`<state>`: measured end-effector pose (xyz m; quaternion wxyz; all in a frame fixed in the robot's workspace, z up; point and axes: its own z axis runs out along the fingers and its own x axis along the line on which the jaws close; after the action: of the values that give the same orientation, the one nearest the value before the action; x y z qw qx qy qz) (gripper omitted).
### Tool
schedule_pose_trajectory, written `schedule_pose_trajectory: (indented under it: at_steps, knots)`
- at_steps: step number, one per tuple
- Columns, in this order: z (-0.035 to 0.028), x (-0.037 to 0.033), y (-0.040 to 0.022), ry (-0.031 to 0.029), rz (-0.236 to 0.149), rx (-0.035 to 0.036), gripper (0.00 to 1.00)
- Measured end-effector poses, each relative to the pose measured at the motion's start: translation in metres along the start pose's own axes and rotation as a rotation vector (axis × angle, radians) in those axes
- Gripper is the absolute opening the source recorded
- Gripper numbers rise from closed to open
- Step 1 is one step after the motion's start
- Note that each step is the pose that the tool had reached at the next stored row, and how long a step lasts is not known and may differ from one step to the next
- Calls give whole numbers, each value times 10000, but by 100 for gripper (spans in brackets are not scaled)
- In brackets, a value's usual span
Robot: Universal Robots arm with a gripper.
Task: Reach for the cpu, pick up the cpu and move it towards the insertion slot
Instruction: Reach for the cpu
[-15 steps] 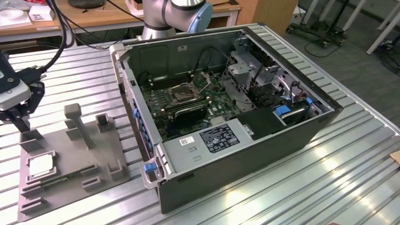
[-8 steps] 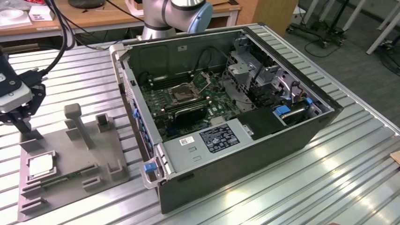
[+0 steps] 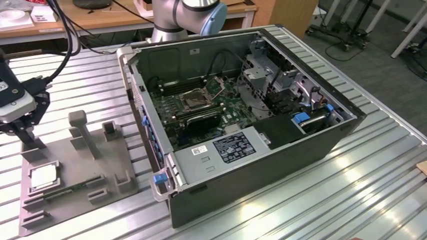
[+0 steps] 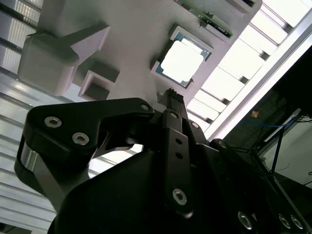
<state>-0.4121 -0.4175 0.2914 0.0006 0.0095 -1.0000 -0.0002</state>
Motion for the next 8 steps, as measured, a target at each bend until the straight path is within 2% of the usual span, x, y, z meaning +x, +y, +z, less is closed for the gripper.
schedule_pose_trajectory:
  at_steps: [8]
  knots:
    - [38, 1, -11, 0, -1, 0, 11]
